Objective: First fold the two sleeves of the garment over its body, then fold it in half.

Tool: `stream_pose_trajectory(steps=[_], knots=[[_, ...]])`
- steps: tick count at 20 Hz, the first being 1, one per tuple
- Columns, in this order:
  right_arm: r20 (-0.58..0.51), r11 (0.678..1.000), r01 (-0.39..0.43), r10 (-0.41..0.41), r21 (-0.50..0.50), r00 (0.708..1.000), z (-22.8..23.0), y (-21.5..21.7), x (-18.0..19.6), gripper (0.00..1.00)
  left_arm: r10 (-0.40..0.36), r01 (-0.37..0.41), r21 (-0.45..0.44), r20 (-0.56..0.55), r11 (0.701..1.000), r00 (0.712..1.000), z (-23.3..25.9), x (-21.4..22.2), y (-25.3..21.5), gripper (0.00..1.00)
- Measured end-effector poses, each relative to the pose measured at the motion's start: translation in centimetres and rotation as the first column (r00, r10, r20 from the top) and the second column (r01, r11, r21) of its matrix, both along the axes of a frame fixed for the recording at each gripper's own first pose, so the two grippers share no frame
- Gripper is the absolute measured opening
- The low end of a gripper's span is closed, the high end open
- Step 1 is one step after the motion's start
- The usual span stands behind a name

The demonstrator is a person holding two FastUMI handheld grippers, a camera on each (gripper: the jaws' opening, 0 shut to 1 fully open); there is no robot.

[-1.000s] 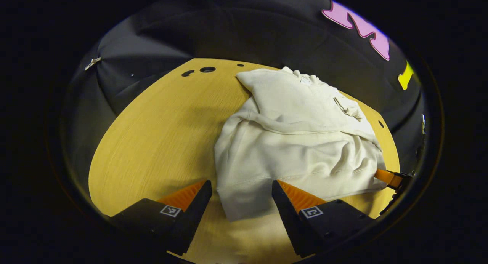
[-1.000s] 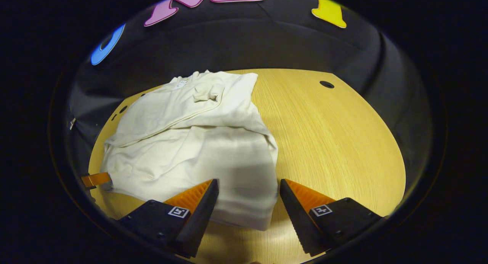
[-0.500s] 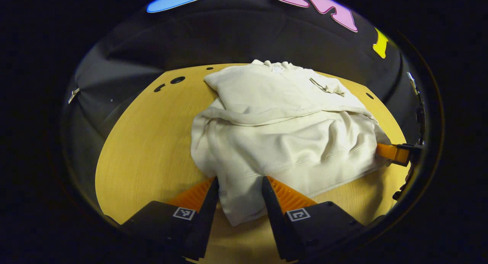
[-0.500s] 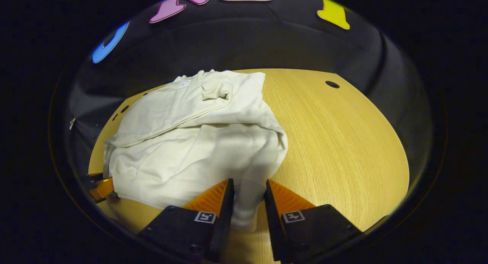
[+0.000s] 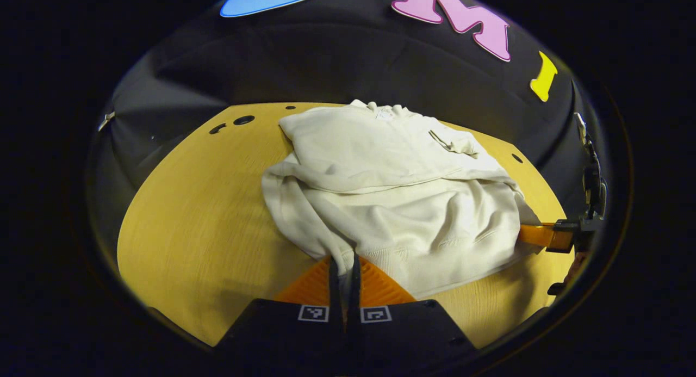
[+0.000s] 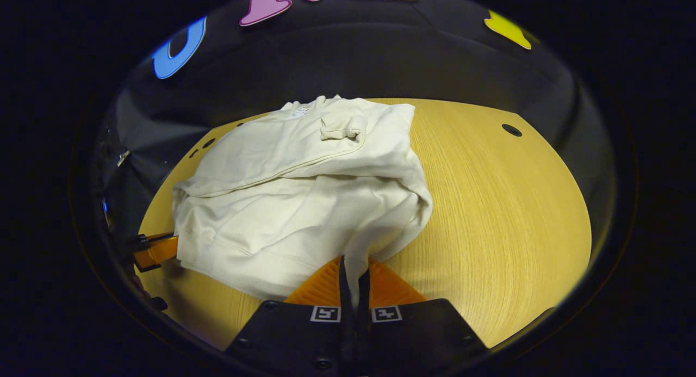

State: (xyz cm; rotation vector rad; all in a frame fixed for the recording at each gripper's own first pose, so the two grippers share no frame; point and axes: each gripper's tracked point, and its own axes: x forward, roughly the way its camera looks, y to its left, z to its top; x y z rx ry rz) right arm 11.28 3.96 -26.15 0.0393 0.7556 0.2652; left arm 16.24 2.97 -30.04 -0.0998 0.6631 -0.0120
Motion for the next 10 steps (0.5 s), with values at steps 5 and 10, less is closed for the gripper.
stream_pose_trajectory(steps=[5,10], knots=[[0.09,0.999,-0.033,0.031,0.024,0.995,1.1,0.3,0.7,0.06,0.068,-0.062,-0.072,0.085,0.995,0.994,1.3,0.3,0.5,0.07],[0.129,0.991,-0.031,0.014,0.131,0.992,2.7,1.4,2.2,0.06,0.12,-0.11,-0.073,0.154,0.991,0.981,3.5,1.3,1.2,0.06]])
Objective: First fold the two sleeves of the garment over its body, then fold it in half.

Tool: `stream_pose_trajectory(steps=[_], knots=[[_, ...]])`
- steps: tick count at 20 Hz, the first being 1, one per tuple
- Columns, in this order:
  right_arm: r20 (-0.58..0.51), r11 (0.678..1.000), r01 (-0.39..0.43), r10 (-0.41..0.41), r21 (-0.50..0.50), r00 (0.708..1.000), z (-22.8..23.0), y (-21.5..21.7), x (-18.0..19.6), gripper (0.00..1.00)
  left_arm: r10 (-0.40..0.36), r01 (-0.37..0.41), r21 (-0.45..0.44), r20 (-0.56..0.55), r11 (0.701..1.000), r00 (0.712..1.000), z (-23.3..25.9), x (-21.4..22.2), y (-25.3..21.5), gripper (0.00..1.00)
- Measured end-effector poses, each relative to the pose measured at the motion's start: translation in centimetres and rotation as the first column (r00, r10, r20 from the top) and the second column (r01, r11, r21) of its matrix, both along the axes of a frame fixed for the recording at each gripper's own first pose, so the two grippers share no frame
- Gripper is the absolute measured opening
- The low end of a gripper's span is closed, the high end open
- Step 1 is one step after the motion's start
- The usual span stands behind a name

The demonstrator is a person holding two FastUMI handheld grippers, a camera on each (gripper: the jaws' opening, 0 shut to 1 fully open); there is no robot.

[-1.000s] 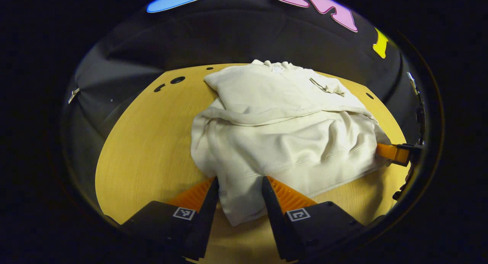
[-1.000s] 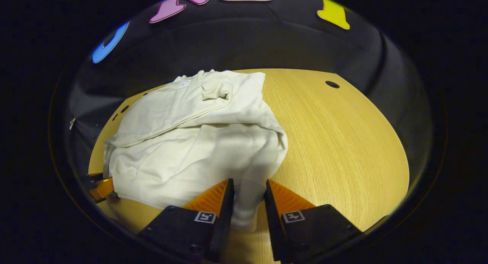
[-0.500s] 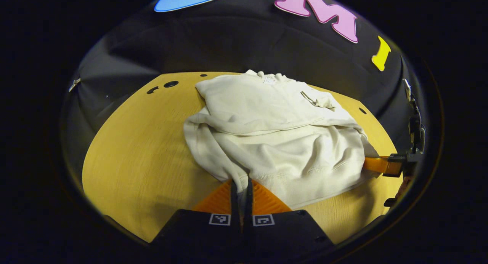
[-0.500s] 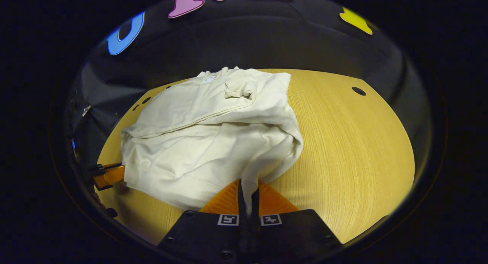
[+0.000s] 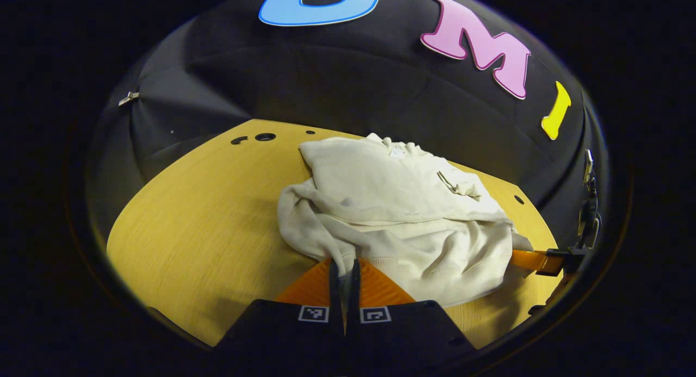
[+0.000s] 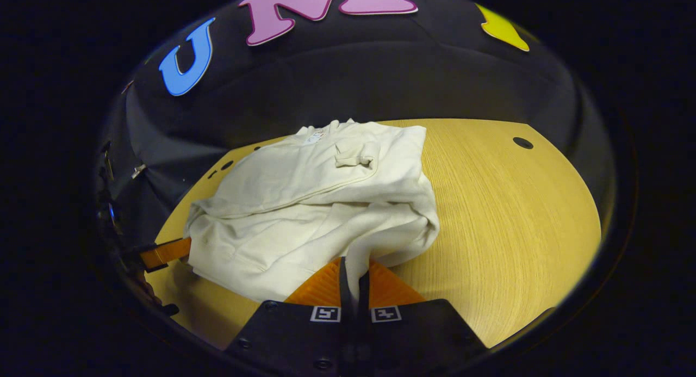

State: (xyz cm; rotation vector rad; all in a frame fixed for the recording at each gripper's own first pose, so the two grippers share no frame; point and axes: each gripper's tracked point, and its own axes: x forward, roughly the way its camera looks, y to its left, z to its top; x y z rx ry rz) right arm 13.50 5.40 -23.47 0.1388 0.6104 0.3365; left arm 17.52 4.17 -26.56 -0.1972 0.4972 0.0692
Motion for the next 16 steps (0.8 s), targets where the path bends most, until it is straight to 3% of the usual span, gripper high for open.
stream_pose_trajectory(steps=[6,7,8,9,13,14,16], knots=[[0.091,0.999,0.03,-0.033,0.027,0.995,3.0,0.8,3.7,0.05,0.058,-0.055,-0.028,0.142,0.998,0.988,5.2,3.8,0.5,0.06],[0.112,0.999,0.029,-0.033,0.038,0.993,3.8,1.1,4.6,0.0,0.071,-0.066,-0.036,0.159,0.997,0.985,5.6,4.6,0.7,0.06],[0.129,0.998,0.031,-0.037,0.05,0.991,4.5,1.5,5.6,0.05,0.079,-0.071,-0.052,0.174,0.996,0.982,6.2,5.5,0.7,0.11],[0.15,0.997,0.037,-0.046,0.067,0.988,5.4,1.7,6.5,0.05,0.086,-0.075,-0.063,0.195,0.995,0.977,6.8,6.5,0.7,0.06],[0.218,0.992,0.062,-0.085,0.111,0.972,8.5,1.8,10.9,0.05,0.075,-0.065,-0.047,0.276,0.997,0.958,9.4,9.9,0.9,0.06],[0.235,0.992,0.066,-0.091,0.112,0.968,9.1,1.9,12.0,0.0,0.071,-0.064,-0.035,0.29,0.997,0.954,10.0,10.8,1.0,0.06],[0.261,0.991,0.07,-0.097,0.11,0.96,10.0,1.8,14.1,0.05,0.074,-0.067,-0.034,0.308,0.997,0.948,10.6,12.5,1.0,0.06]])
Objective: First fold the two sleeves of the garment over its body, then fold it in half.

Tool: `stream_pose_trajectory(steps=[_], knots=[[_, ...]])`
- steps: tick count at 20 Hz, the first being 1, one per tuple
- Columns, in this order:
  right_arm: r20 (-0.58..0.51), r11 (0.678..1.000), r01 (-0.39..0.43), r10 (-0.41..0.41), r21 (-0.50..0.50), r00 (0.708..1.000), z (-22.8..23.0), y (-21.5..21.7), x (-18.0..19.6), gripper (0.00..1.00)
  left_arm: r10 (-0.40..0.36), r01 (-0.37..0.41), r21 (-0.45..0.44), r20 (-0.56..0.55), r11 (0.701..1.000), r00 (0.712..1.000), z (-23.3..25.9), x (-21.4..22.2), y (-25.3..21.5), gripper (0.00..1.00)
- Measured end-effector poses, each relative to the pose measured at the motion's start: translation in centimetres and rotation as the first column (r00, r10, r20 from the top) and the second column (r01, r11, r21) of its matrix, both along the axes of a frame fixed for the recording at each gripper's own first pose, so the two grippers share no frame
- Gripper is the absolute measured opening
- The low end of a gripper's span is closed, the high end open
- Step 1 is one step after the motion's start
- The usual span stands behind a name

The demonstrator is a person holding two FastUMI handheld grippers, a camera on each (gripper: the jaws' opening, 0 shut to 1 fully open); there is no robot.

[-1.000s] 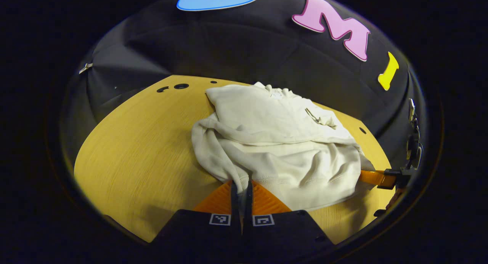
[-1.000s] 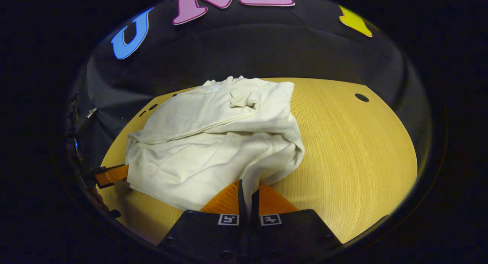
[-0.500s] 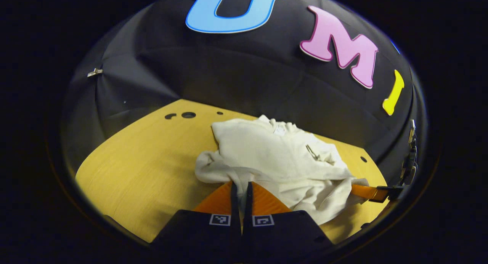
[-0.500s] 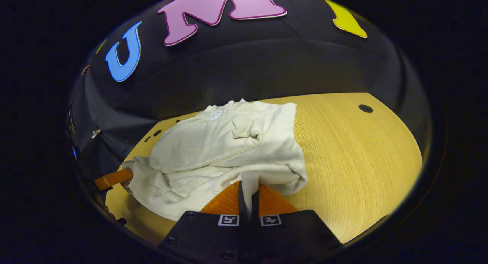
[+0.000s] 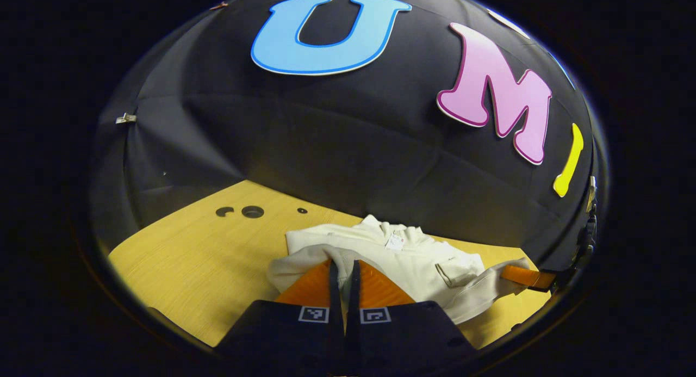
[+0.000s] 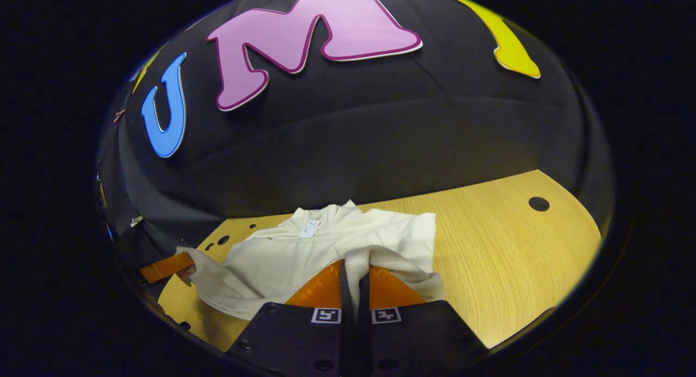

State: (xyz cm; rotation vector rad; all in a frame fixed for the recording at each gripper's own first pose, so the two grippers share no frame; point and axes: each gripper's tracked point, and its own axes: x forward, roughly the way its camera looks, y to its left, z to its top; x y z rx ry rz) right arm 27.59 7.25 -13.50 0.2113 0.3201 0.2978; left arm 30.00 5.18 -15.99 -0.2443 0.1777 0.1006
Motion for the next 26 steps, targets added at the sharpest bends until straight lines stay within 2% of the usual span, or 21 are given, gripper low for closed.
stream_pose_trajectory(steps=[4,9,14,18,20,21,22,23,25,26], knots=[[0.033,1.0,0.014,-0.015,0.013,0.999,0.9,1.0,3.1,0.05,-0.01,0.009,0.032,0.039,0.999,0.999,1.0,3.7,0.1,0.06],[0.07,0.999,0.032,-0.03,-0.032,0.997,1.0,1.4,5.9,0.05,-0.019,0.017,0.058,0.036,0.998,0.999,0.7,7.5,1.4,0.06],[0.074,0.994,0.085,-0.08,-0.065,0.994,0.2,0.7,9.6,0.05,0.004,-0.004,0.005,0.008,1.0,1.0,-0.2,11.5,3.5,0.06],[0.057,0.991,0.09,-0.084,-0.099,0.995,-1.4,0.9,11.5,0.06,0.006,-0.006,0.0,-0.008,1.0,1.0,-1.6,13.3,4.0,0.06],[0.037,0.99,0.1,-0.097,-0.103,0.995,-2.1,1.0,11.6,0.11,0.031,-0.03,0.034,-0.023,0.999,0.999,-2.5,13.6,4.3,0.1],[0.032,0.989,0.101,-0.098,-0.105,0.995,-2.4,0.9,11.6,0.14,0.043,-0.042,0.046,-0.026,0.998,0.999,-2.7,13.8,4.4,0.17],[0.03,0.99,0.095,-0.092,-0.106,0.995,-2.4,1.0,11.6,0.18,0.049,-0.048,0.049,-0.023,0.998,0.999,-2.5,13.7,4.3,0.2],[0.037,0.991,0.082,-0.078,-0.108,0.996,-2.5,1.3,11.5,0.15,0.05,-0.05,0.049,-0.014,0.998,0.999,-2.3,13.8,4.1,0.23],[0.039,0.993,0.053,-0.049,-0.103,0.998,-2.2,1.7,10.9,0.38,0.041,-0.041,0.053,-0.003,0.998,0.999,-1.7,13.5,3.9,0.36],[0.042,0.996,0.033,-0.03,-0.088,0.999,-1.8,2.1,10.6,0.41,0.047,-0.047,0.065,0.001,0.997,0.999,-1.3,13.3,4.0,0.32]])
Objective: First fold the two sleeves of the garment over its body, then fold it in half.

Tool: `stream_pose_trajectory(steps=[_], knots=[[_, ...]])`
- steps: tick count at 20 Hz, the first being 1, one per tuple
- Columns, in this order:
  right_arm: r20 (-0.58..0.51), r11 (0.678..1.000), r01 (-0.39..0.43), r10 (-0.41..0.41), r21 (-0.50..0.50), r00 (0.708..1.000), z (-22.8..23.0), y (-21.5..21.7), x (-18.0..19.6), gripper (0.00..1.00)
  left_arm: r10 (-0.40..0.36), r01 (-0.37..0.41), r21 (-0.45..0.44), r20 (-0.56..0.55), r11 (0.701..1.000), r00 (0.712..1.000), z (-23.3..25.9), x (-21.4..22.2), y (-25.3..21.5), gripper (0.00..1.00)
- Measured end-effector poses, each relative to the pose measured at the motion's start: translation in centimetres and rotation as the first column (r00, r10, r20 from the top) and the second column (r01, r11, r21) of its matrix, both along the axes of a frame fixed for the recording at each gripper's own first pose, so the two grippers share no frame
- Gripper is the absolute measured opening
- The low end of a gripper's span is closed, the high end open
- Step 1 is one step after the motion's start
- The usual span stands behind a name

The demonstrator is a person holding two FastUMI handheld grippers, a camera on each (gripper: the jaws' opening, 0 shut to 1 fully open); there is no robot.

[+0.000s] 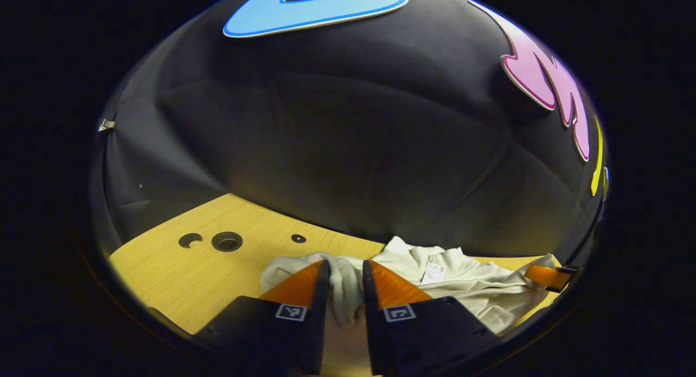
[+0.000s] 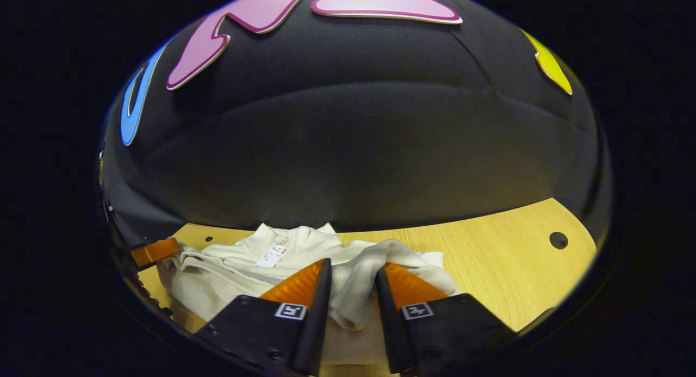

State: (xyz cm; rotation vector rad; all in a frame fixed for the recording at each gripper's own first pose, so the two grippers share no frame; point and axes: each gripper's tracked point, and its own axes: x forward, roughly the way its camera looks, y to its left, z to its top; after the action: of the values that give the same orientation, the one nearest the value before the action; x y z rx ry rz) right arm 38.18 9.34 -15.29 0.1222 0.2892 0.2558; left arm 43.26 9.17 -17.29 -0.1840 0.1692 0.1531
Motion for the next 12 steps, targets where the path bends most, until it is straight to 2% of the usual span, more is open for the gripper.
stream_pose_trajectory(steps=[1,2,3,4,5,6,8,12], knots=[[0.005,1.0,-0.013,0.013,0.013,1.0,0.4,0.3,-0.5,0.48,0.004,-0.004,0.014,0.001,1.0,1.0,0.5,-0.2,0.2,0.52],[0.002,1.0,-0.015,0.015,0.014,1.0,0.8,0.2,-0.9,0.69,0.01,-0.01,0.025,0.0,1.0,1.0,1.1,-0.8,0.2,0.64],[0.004,1.0,-0.006,0.006,0.012,1.0,1.3,-0.1,-1.2,0.84,0.025,-0.025,0.03,0.003,0.999,1.0,1.7,-1.4,0.3,0.75],[0.018,1.0,0.006,-0.006,0.008,1.0,2.3,-0.6,-1.4,0.91,0.044,-0.044,0.028,0.018,0.999,0.999,2.6,-2.2,0.3,0.87],[0.037,1.0,0.019,-0.019,0.007,0.999,3.5,-1.0,-1.8,0.93,0.056,-0.057,0.018,0.041,0.998,0.998,3.5,-2.9,0.1,0.91],[0.053,0.999,0.032,-0.033,0.016,0.998,4.9,-1.3,-2.3,0.99,0.062,-0.063,0.006,0.064,0.998,0.996,4.6,-3.8,-0.3,0.92],[0.092,0.999,0.031,-0.034,0.04,0.995,7.9,-1.5,-3.5,0.98,0.061,-0.06,-0.008,0.075,0.998,0.995,6.3,-5.8,-1.3,0.95],[0.153,0.999,0.041,-0.039,-0.012,0.987,12.6,-3.3,-7.3,0.98,0.081,-0.085,0.032,0.111,0.996,0.991,10.8,-9.9,-2.2,0.96]])
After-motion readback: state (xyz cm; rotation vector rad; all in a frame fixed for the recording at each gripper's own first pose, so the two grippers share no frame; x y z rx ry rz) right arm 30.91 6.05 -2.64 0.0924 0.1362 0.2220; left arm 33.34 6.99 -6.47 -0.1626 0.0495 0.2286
